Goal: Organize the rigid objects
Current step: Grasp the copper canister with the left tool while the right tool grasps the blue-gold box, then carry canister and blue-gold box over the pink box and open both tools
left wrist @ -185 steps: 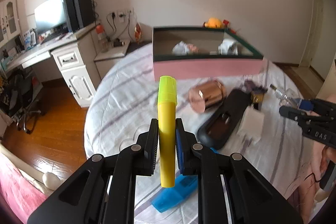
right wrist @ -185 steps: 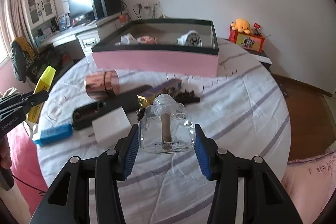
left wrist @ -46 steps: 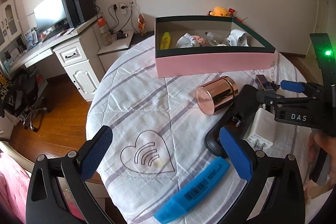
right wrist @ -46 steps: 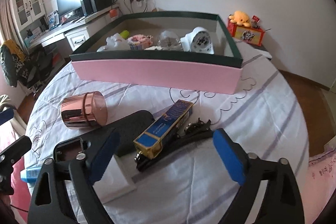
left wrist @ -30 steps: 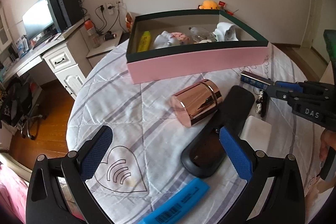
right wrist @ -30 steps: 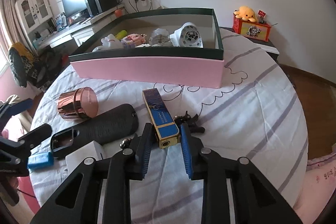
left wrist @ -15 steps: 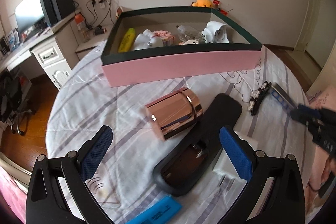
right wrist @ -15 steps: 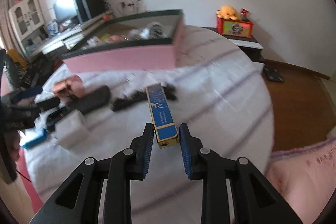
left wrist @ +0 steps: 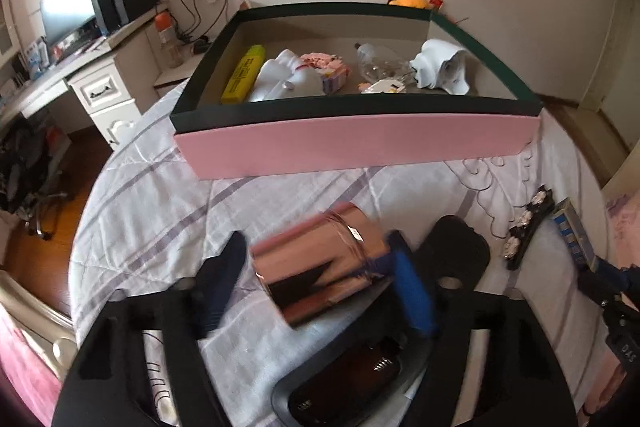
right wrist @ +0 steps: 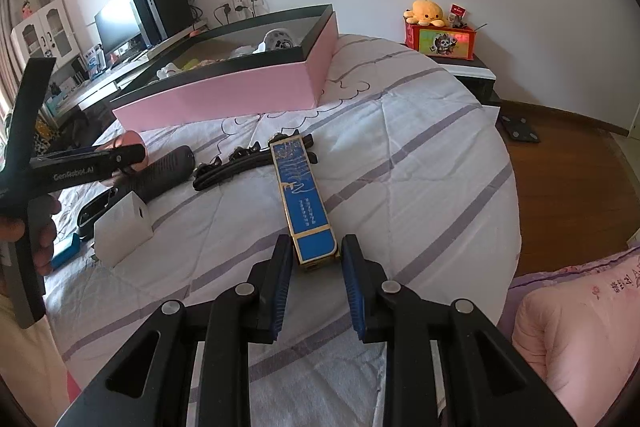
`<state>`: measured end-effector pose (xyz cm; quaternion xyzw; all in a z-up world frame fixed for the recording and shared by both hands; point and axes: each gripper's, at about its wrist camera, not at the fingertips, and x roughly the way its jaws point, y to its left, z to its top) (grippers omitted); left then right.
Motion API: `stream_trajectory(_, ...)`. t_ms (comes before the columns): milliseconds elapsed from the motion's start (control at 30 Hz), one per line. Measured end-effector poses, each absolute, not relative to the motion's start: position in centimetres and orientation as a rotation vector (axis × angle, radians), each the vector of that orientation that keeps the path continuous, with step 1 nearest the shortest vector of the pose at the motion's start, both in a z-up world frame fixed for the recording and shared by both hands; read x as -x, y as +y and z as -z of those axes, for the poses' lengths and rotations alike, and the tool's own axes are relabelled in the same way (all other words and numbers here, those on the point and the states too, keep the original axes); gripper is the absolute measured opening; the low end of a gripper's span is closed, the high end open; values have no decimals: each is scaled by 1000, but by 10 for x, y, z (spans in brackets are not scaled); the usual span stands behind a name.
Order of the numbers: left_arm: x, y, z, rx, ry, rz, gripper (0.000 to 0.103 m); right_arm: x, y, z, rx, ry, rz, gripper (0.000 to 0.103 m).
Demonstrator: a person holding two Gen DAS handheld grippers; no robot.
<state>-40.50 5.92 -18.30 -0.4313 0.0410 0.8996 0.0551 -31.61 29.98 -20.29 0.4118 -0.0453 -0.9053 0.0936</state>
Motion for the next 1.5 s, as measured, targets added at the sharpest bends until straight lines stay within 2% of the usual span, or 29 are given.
stream_trajectory(100,401,62,183,1285,187,-2727,68,317,301,202,-1220,-145,2686,27)
stream_trajectory(200,397,61,182,1275,201,-2718,68,316,301,201,-1206,-152,2689,35)
stream_trajectory(400,390,54,179,1271,209,-2712,68,328,297,194,-1191,-94,2708,42)
stream_trajectory(600,381,46,175,1258,206,-2710,68,346,288,199,-1208,-29,2678,42)
stream_trajectory(667,378,43,173,1252,207,-2714,68,349,284,201,-1218,-11,2668,36)
stream_trajectory(700,377,42,172,1250,206,-2716,68,349,284,201,-1220,-4,2666,24)
stream_trajectory(733,376,41,170,1243,204,-2719,68,348,284,200,-1219,-6,2665,21)
stream_trajectory(1133,360,30,144,1143,167,-2725,68,340,274,171,-1160,4,2670,21)
stream_trajectory(1500,376,33,83,941,177,-2709,68,366,239,113,-1001,91,2648,21)
